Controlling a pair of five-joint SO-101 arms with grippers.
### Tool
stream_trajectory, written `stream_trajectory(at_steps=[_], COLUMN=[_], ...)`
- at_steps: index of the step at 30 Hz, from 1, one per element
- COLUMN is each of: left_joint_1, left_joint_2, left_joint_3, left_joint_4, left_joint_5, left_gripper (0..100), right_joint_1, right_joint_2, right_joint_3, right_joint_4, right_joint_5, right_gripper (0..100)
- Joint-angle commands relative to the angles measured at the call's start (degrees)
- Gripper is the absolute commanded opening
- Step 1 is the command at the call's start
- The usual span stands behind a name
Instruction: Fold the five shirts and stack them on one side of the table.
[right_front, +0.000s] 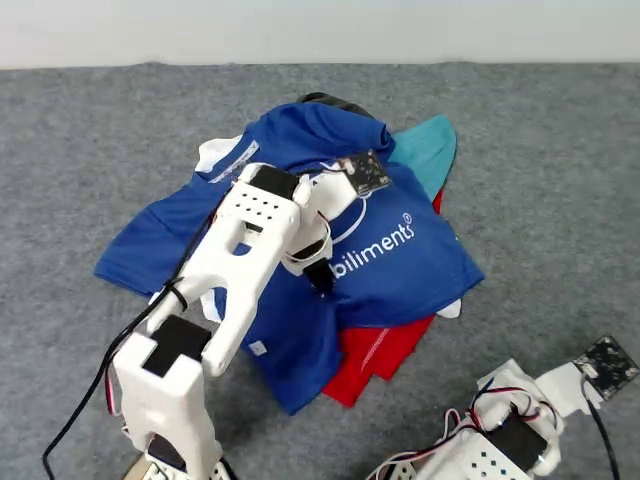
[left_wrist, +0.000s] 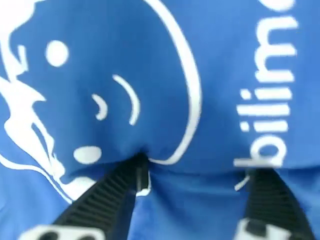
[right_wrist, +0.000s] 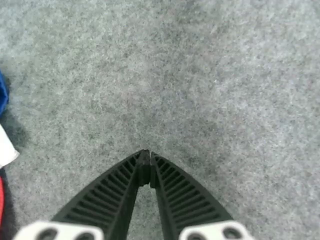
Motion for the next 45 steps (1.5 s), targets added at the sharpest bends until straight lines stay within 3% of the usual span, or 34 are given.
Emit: stream_trajectory(at_steps=[1, 4, 10, 18, 26, 35, 45], left_joint_1=[0.0, 0.44, -2.37, -11.43, -24.97, -44.84, -56.7], left_joint_2=[-0.79, -2.02, -7.65, -26.73, -39.21, -40.09, -40.09], left_joint_3=[-2.42, -2.42, -2.42, -2.42, -2.42, -2.15, 1.27], left_joint_4=[-4.22, -4.13, -3.25, -3.34, -5.01, -17.23, -24.53], left_joint_5=[2.02, 2.02, 2.37, 6.86, 6.86, 6.59, 3.78], left_gripper=[17, 1, 1, 1, 1, 1, 1], right_joint_1=[0.84, 0.84, 0.84, 0.84, 0.84, 0.84, 0.84], right_joint_2=[-0.4, -0.4, -0.4, -0.4, -0.4, -0.4, -0.4], right_joint_3=[0.88, 0.88, 0.88, 0.88, 0.88, 0.88, 0.88], right_joint_4=[0.22, 0.22, 0.22, 0.22, 0.22, 0.22, 0.22], right_joint_5=[-0.53, -0.53, -0.53, -0.53, -0.53, -0.53, -0.53], right_gripper=[1.3, 1.3, 1.3, 1.3, 1.3, 1.3, 1.3])
